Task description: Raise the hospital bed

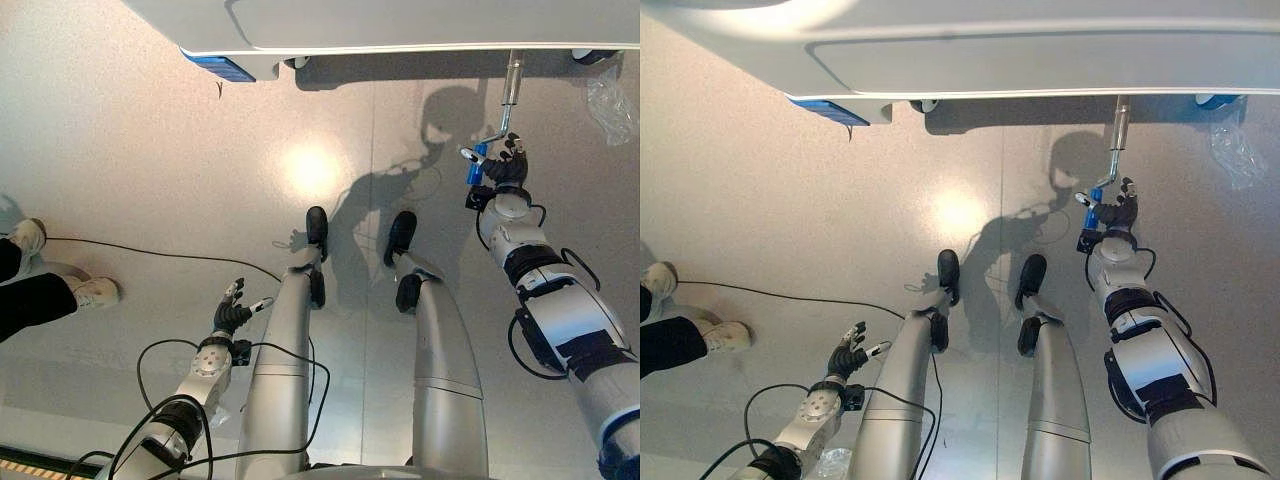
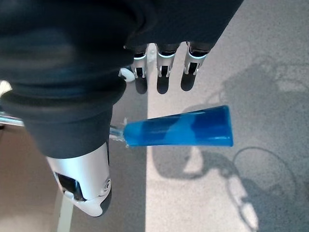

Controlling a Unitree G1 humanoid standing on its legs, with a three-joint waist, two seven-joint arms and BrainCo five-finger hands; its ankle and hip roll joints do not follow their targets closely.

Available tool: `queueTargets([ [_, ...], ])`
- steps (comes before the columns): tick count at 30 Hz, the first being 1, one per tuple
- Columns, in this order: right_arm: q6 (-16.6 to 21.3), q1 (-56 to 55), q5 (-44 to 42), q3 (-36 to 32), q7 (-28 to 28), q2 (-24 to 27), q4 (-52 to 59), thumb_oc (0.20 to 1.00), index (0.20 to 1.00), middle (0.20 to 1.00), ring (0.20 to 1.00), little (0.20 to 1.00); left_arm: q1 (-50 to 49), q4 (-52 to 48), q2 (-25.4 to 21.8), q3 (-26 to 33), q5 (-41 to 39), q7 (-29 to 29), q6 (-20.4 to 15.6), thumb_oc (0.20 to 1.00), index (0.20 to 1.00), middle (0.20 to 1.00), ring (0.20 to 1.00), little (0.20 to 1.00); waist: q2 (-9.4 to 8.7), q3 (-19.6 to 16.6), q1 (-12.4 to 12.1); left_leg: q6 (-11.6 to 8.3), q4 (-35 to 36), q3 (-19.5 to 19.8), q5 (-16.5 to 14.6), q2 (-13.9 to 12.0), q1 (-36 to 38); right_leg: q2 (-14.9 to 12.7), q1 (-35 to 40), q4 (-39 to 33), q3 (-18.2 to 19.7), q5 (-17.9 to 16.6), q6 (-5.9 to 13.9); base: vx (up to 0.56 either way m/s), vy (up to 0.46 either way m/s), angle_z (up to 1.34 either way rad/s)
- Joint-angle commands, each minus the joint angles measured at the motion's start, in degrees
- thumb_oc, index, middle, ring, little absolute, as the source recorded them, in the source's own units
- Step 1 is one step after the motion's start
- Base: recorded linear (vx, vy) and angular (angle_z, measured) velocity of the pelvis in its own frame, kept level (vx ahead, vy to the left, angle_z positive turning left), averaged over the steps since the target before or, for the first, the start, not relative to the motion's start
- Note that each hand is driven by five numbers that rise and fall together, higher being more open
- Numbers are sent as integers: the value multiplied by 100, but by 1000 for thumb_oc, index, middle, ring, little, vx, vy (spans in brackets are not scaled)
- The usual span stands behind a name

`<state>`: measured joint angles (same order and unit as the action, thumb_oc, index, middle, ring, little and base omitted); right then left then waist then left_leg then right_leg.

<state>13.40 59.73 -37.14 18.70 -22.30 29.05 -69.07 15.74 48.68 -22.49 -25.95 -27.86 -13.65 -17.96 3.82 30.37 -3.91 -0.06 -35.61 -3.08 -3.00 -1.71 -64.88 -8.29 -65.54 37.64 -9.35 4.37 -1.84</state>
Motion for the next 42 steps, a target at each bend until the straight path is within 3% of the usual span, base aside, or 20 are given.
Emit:
queueTargets([
  [1, 233, -96, 54, 59, -98, 299, -84, 1000, 1000, 1000, 1000, 1000, -205, 68, 139, -87, 53, -128, -72, 1000, 1000, 1000, 1000, 1000, 175, -70, -61, -370, 352, 228, 114, -136, 70, -123, 223, -203, 197, -253, 479, -8, 32, -1],
  [14, 222, -51, 36, 77, -23, 346, -108, 1000, 1000, 1000, 1000, 1000, -254, 246, 196, -101, 31, -122, -100, 1000, 1000, 1000, 1000, 1000, 194, -83, -93, -353, 488, 225, 161, -122, 186, -127, 341, -359, 207, -322, 505, 0, 2, -1],
  [42, -166, 620, 267, 409, 362, 901, -982, 1000, 1000, 1000, 1000, 1000, -320, 159, 193, -355, 102, 102, -26, 1000, 1000, 1000, 1000, 1000, 557, -59, -326, -328, 168, 300, 84, -4, -267, -186, -105, 128, 267, -109, 456, 8, -2, 2],
])
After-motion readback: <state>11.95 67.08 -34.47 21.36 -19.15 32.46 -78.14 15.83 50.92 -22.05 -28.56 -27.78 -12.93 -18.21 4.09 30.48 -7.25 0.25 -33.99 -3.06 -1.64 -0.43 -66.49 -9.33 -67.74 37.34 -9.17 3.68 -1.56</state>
